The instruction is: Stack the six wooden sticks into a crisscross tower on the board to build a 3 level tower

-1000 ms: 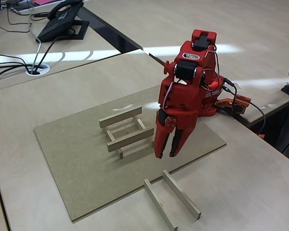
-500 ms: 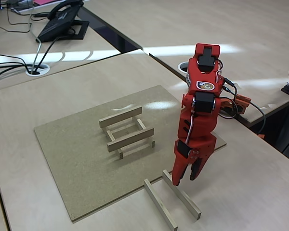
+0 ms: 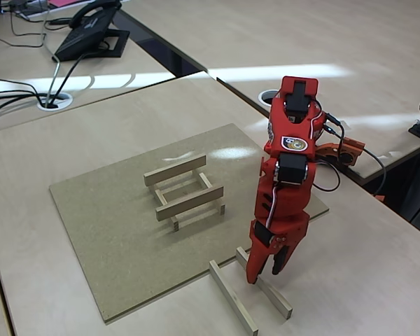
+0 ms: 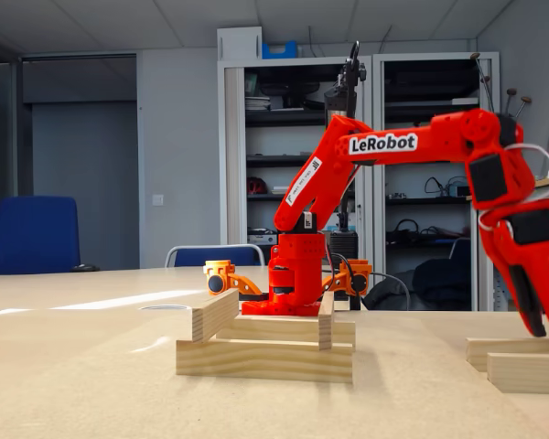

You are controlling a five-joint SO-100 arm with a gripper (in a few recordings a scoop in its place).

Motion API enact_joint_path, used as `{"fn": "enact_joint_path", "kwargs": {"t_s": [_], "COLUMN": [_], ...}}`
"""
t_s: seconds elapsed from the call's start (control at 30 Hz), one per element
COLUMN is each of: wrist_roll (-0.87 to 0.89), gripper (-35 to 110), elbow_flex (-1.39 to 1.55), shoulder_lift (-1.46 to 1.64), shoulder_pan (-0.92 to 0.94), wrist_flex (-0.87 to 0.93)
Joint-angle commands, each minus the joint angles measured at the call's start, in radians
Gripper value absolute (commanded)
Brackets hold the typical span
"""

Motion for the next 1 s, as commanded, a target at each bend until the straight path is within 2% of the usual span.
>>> {"fn": "enact_joint_path", "kwargs": {"t_s": [0.0, 0.1, 0.23, 0.5, 0.77, 0.97], "wrist_roll": [-0.002, 0.014, 0.040, 0.054, 0.060, -0.060], "gripper": [22, 17, 0, 0, 0, 0], "elbow_flex": [-0.054, -0.089, -0.129, -0.284, -0.661, -0.583], "shoulder_lift": [-0.002, -0.043, -0.083, -0.112, -0.130, -0.015], "shoulder_pan": [0.008, 0.015, 0.026, 0.046, 0.097, 0.221], "wrist_flex": [0.000, -0.002, -0.012, 0.106, 0.356, 0.373]}}
